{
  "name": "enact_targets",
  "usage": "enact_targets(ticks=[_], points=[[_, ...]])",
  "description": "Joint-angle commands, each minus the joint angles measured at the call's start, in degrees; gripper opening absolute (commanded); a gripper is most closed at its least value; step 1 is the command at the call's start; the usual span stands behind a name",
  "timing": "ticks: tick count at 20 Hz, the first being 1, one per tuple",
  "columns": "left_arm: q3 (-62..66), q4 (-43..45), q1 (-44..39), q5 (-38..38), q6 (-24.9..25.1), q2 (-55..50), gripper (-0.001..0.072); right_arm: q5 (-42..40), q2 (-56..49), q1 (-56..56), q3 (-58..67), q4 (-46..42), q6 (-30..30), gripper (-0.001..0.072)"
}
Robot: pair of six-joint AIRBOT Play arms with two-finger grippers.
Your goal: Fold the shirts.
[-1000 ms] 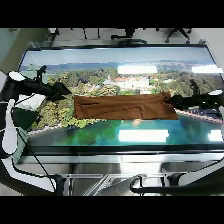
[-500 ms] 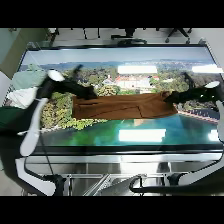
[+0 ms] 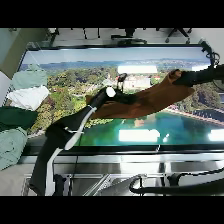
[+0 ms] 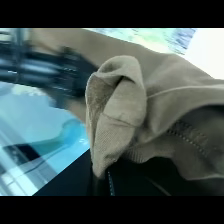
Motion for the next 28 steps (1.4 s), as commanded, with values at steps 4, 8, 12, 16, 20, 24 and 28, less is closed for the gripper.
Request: enact_targets(ticks=[4,8,12,16,20,24,28], points=[[6.1,-9.5,-3.9,2.1,-2.7,-7.8,0.0020,2.0,1.7,0.0,1.5,1.7,-0.4,0.0027],[6.9,-15.7,0.0,-6.5,-2.1,-5.4,0.0020,1.8,1.4,0.0,1.5,1.7,-0.1,0.0027],[6.8,-31.1,9.6,-18.5,9.9,6.6,0.0020,1.7,1.1,0.2,1.5,2.9,1.4,0.0027],[6.8,-33.3,21.0,-31.0,10.8,20.1,0.0020,-1.6,0.3,6.3,1.3,3.6,3.5,0.0027],[2.3,-33.2,29.7,-36.3,10.9,30.2,0.0020,-12.2,-2.6,23.3,1.3,3.6,6.8,0.0028],[-7.1,-33.2,34.3,-36.3,16.7,37.8,0.0020,-30.7,-10.5,43.5,1.2,2.4,7.1,0.0039],[-13.2,-33.2,35.9,-36.4,20.3,39.9,0.0020,-43.3,-21.1,55.7,1.2,-2.3,7.2,0.0496]])
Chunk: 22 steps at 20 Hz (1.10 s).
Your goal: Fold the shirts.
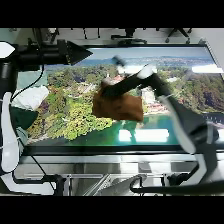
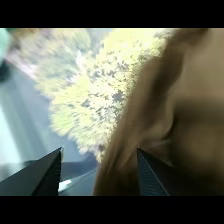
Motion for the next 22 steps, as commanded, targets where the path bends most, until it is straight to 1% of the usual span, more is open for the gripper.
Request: enact_targets(ticks=[1,2,3,5,7,8,9,10,11,13,16,18,22], points=[[-4.7,-0.2,1.7,-1.2,3.1,2.2,0.0020,-9.6,-6.1,8.8,0.1,-2.4,0.8,0.0496],[-4.7,-0.2,1.9,-1.8,3.8,2.2,0.0020,-7.7,-4.9,8.0,0.1,-2.6,1.3,0.0493],[-4.7,-0.3,2.1,-2.2,4.6,2.3,0.0020,-6.0,-2.8,6.3,0.1,-3.5,2.4,0.0432],[-4.5,-0.4,2.8,-3.2,5.0,2.3,0.0020,-3.3,2.1,1.4,0.1,-8.5,6.8,0.0429],[-4.5,-0.4,3.5,-3.4,5.0,2.2,0.0020,0.7,6.7,-5.0,0.0,-17.3,14.4,0.0446],[-4.5,-0.4,4.0,-3.4,5.0,2.2,0.0020,3.9,8.2,-8.5,0.0,-22.4,18.5,0.0517],[-4.5,-0.4,4.2,-3.5,5.0,2.2,0.0020,7.3,9.0,-11.7,0.0,-26.7,21.7,0.0623],[-4.5,-0.4,4.6,-3.6,5.0,2.2,0.0020,11.3,9.0,-15.0,0.0,-29.8,23.8,0.0632],[-4.5,-0.4,4.7,-3.8,5.0,2.3,0.0020,14.1,8.7,-17.7,-0.4,-30.9,24.7,0.0632],[-4.5,-0.4,4.7,-4.3,5.0,2.3,0.0020,15.4,8.2,-22.3,-3.5,-30.8,24.8,0.0633],[-4.5,-0.5,4.7,-4.6,5.0,2.3,0.0020,15.4,6.3,-25.7,-8.2,-29.7,23.6,0.0638],[-4.5,-1.0,4.7,-4.9,5.0,2.2,0.0020,15.4,4.0,-25.8,-10.2,-28.4,21.1,0.0638],[-4.5,-1.0,4.7,-5.7,5.0,2.3,0.0020,14.7,-2.4,-25.4,-10.8,-14.2,13.2,0.0639]])
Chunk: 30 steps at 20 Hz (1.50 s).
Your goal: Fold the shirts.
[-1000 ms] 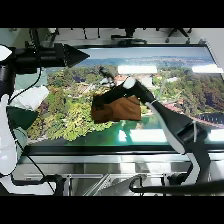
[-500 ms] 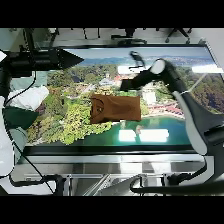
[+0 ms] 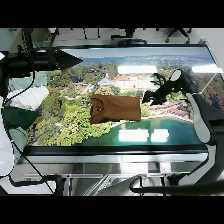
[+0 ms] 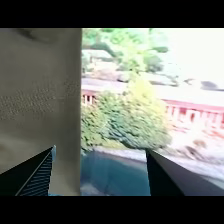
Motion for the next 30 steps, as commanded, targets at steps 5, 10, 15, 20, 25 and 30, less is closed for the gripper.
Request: enact_targets(ticks=[5,10,15,20,25,30], points=[[0.0,-0.2,0.0,-1.2,-0.7,0.0,0.0020,-0.2,-9.7,1.1,-1.0,22.3,-12.1,0.0636],[0.0,-0.5,-0.2,-1.2,-1.1,0.0,0.0020,0.8,-7.2,0.2,2.2,28.8,-17.4,0.0028],[0.0,-0.5,-0.2,-1.2,-1.1,0.0,0.0020,0.2,3.1,-11.9,8.8,17.2,-9.3,0.0027],[0.0,-0.5,-0.2,-1.6,-1.0,0.0,0.0020,2.0,9.5,-31.6,8.9,-0.2,3.9,0.0027],[0.0,-0.3,-0.2,-2.8,-1.0,0.0,0.0020,4.3,12.6,-45.3,6.4,-16.1,15.5,0.0027],[0.0,0.0,-0.2,-2.8,0.1,0.0,0.0020,3.1,20.2,-47.0,-11.9,-28.6,24.2,0.0027]])
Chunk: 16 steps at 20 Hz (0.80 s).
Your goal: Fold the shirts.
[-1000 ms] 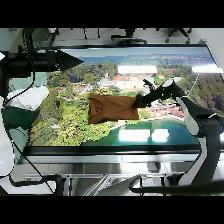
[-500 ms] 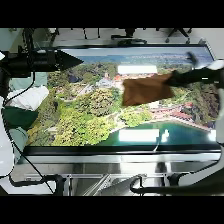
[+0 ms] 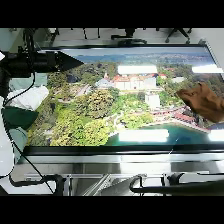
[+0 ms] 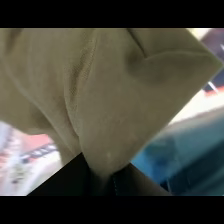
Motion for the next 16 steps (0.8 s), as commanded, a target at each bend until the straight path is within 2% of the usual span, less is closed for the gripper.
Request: enact_targets(ticks=[1,4,5,6,7,11,14,15,16], points=[[0.0,0.2,0.0,-0.2,0.9,0.0,0.0020,-1.6,5.1,-1.7,-13.7,-8.5,8.2,0.0027],[0.0,0.2,0.0,-0.3,0.9,0.0,0.0020,-3.9,8.2,-1.7,-24.2,-8.5,10.3,0.0029],[0.0,0.2,0.0,-0.6,0.9,0.0,0.0020,-3.8,8.3,-1.7,-25.8,-8.5,10.3,0.0094],[0.0,0.2,0.0,-0.7,0.9,0.0,0.0021,-3.5,8.2,-1.7,-26.3,-8.5,10.0,0.0329],[0.0,0.2,0.0,-0.6,0.9,0.0,0.0020,-3.3,8.2,-1.7,-26.3,-8.5,8.4,0.0452],[0.0,0.1,0.0,-0.5,0.9,0.0,0.0020,0.8,8.2,-1.7,-16.7,-9.7,5.0,0.0462],[0.0,-0.3,1.2,-0.5,0.9,0.0,0.0020,1.5,8.4,0.0,-6.1,-3.5,4.7,0.0459],[0.0,-0.3,1.8,-0.6,0.9,0.0,0.0020,1.0,8.6,1.6,-4.0,0.0,3.1,0.0404],[0.0,-0.2,2.7,-1.1,0.9,0.0,0.0019,0.5,8.9,3.8,-3.2,3.3,0.7,0.0168]])
